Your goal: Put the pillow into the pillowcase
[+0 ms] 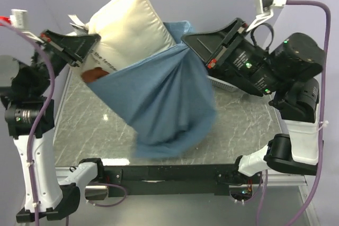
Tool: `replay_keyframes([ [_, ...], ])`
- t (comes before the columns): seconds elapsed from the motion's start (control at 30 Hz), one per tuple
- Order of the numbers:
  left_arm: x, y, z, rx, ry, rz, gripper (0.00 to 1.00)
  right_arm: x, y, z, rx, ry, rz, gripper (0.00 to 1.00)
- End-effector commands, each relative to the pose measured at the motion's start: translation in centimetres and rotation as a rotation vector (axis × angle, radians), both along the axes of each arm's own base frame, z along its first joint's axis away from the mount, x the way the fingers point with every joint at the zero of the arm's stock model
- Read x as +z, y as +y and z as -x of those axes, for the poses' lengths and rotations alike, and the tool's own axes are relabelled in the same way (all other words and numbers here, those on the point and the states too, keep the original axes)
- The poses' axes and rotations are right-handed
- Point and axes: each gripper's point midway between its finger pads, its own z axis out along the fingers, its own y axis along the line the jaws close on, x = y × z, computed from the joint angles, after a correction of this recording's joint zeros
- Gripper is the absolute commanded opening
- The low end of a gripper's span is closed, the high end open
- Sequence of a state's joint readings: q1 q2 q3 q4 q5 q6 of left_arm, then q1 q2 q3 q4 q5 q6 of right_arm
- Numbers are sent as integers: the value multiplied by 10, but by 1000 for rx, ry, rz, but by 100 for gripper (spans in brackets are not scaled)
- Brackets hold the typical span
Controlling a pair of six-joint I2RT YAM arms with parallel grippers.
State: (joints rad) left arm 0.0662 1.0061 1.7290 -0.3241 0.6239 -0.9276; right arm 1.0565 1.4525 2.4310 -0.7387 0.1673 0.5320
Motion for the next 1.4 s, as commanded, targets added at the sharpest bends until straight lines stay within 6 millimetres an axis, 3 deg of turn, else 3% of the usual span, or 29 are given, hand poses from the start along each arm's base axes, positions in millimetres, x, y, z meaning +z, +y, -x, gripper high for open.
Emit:
replay_keyframes([
  [0.0, -39, -8, -28, -43, 138, 8, 1, 0, 55, -8, 116, 0, -45, 0],
  [0.1, -63, -18, -39, -44, 190, -18, 1, -17, 74, -23, 104, 16, 18, 0],
  [0.17, -66, -17, -44, -28, 206, -42, 1, -14, 62, -32, 55, 15, 22, 0],
  [0.2, -64, -17, -43, -27, 195, -50, 1, -8, 45, -42, 15, 10, 5, 0],
  [0.23, -62, -18, -40, -38, 180, -49, 1, -16, 45, -49, 13, 20, 13, 0],
  [0.27, -58, -21, -36, -57, 165, -42, 1, -18, 33, -65, -27, 38, 0, 0],
  [0.3, -51, -20, -34, -55, 130, -32, 1, -16, 26, -65, -24, 40, -15, 0],
  [0.37, -53, -21, -36, -58, 152, 4, 1, -30, 40, -69, 26, 67, 2, 0],
  [0.5, -103, -40, -68, -45, 272, -45, 1, -42, 88, -67, 129, 93, 40, 0],
  [0.53, -127, -40, -76, -7, 349, -83, 1, -46, 94, -62, 143, 100, 57, 0],
  [0.57, -140, -40, -79, 16, 363, -117, 1, -47, 96, -64, 137, 95, 62, 0],
  [0.6, -165, -36, -87, 54, 412, -135, 1, -42, 91, -64, 126, 85, 55, 0],
  [0.7, -202, -29, -89, 94, 475, -172, 1, -33, 64, -73, 54, 58, 35, 0],
  [0.8, -215, -25, -84, 112, 488, -196, 1, -18, 20, -91, -36, 38, 5, 0],
  [0.9, -186, -18, -71, 132, 416, -182, 1, -18, 0, -102, -65, 45, -8, 0],
  [0.97, -159, -19, -64, 118, 358, -172, 1, -19, 7, -98, -19, 46, -4, 0],
  [1.0, -131, -20, -56, 109, 293, -151, 1, -25, 16, -101, 8, 61, 6, 0],
  [1.07, -104, -22, -47, 89, 240, -125, 1, -36, 25, -103, 41, 82, 38, 0],
  [1.1, -80, -20, -41, 93, 195, -114, 1, -39, 30, -107, 47, 88, 47, 0],
  [1.2, -46, -8, -42, 167, 141, -99, 1, -42, 39, -110, 83, 94, 51, 0],
  [1.3, -27, -5, -41, 185, 118, -97, 1, -42, 51, -109, 147, 108, 26, 0],
  [1.37, -28, -3, -50, 207, 137, -94, 1, -40, 60, -108, 193, 116, -8, 0],
])
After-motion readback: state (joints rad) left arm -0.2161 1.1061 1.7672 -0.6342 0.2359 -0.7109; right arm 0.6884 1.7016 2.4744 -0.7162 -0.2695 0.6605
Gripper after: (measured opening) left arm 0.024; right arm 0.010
